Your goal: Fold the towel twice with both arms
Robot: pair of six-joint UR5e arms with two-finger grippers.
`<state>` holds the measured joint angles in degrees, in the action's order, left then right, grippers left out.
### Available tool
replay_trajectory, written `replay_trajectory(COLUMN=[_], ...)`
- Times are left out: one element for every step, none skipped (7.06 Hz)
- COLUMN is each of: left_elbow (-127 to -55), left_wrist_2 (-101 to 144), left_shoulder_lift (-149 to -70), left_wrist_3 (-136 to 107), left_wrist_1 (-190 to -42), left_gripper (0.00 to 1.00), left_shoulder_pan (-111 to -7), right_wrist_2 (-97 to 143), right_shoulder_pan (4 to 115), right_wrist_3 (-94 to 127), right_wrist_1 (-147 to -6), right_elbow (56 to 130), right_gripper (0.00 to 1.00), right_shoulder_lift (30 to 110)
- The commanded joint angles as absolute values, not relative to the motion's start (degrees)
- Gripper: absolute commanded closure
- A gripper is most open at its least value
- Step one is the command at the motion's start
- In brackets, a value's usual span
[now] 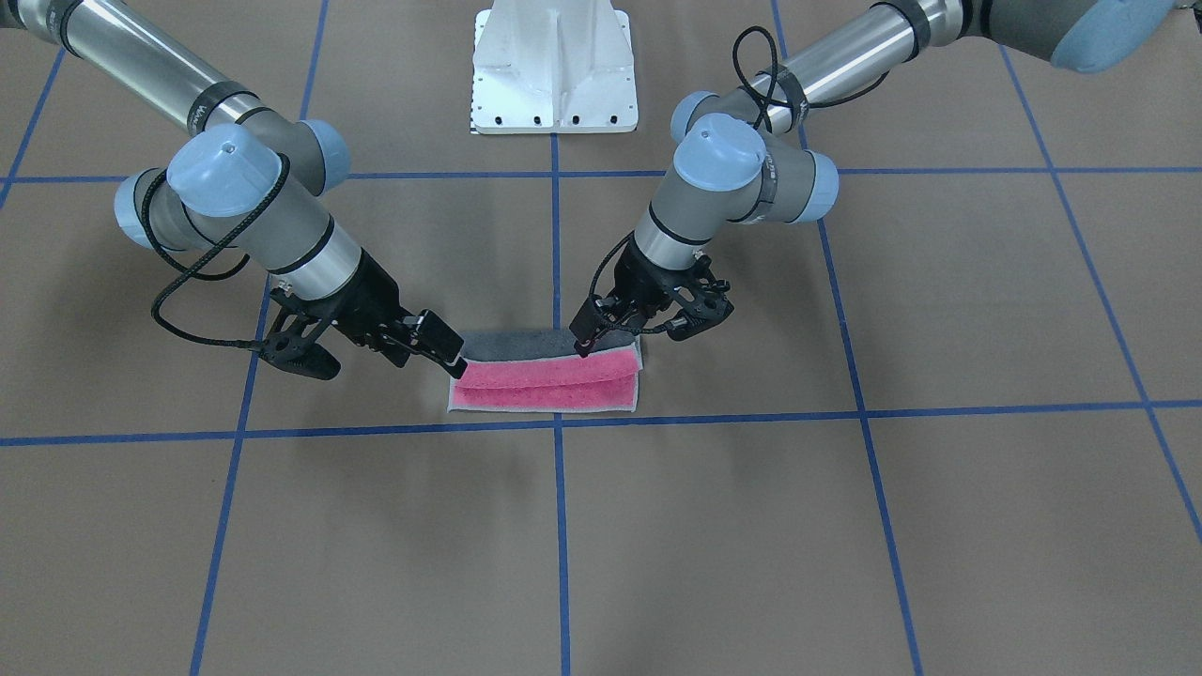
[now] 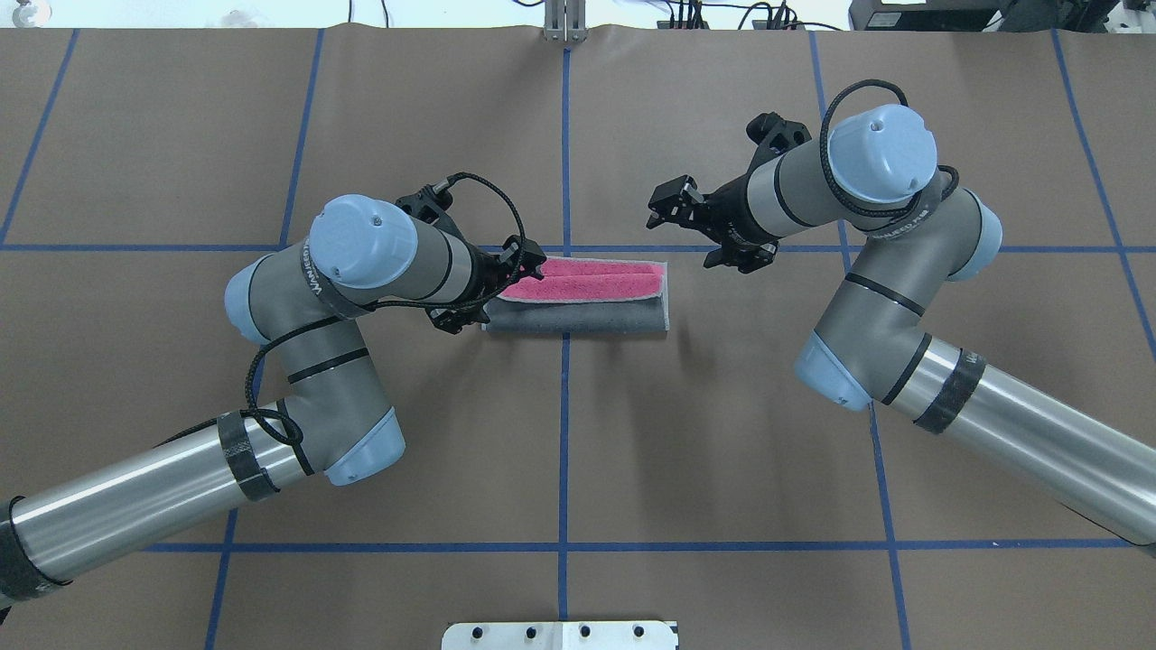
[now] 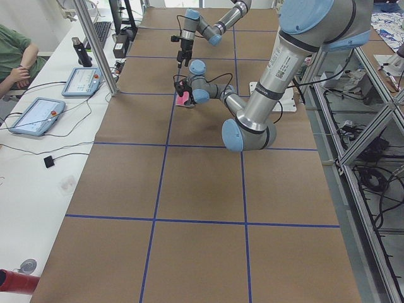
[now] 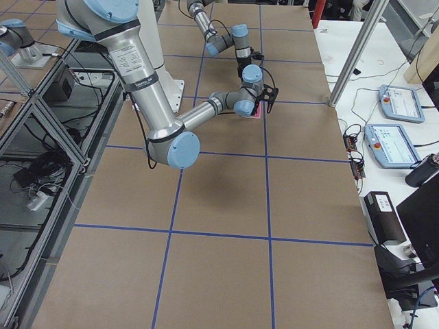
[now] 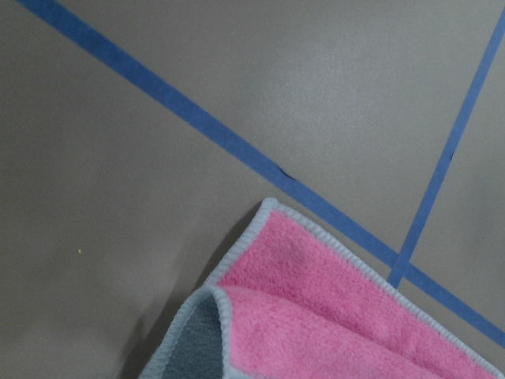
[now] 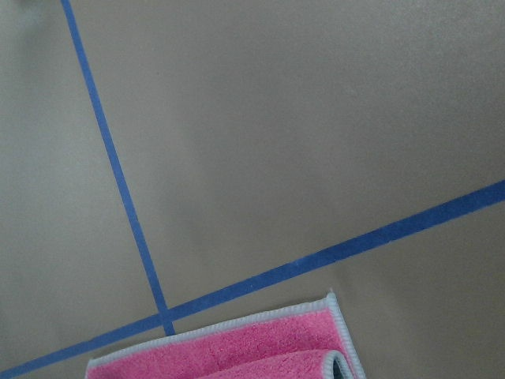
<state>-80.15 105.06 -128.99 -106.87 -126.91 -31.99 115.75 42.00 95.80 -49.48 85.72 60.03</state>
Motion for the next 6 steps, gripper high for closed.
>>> replay_trajectory(left_elbow=[-77.88,-77.52,-77.26,-76.91,-75.95,-74.02], left_wrist_2=[105.03,104.94,104.94,104.94,104.94,104.85], left_shoulder_lift=[-130.69,-130.69,-130.69,-130.78,-131.74,-133.49], left_wrist_3=[-106.88,-106.70,-106.53,-106.52,-106.52,-106.61], left_wrist_1=[-127.00,-127.00,-127.00,-127.09,-127.09,-127.09], left_gripper=[0.00,0.01,0.01,0.00,0.00,0.00], left_shoulder_pan=[-31.90,-32.08,-32.34,-32.43,-32.52,-32.61], right_wrist_2=[115.75,115.75,115.75,115.75,115.75,115.75], right_shoulder_pan=[42.19,42.19,42.19,42.27,42.36,42.36], right_wrist_3=[95.80,95.80,95.71,95.63,95.63,95.63], right_wrist_1=[-49.48,-49.48,-49.48,-49.48,-49.48,-49.40], right_elbow=[85.69,85.52,84.91,84.64,84.55,84.55], right_gripper=[0.01,0.01,0.01,0.01,0.01,0.01], right_shoulder_lift=[60.03,60.03,60.03,60.03,60.03,60.03])
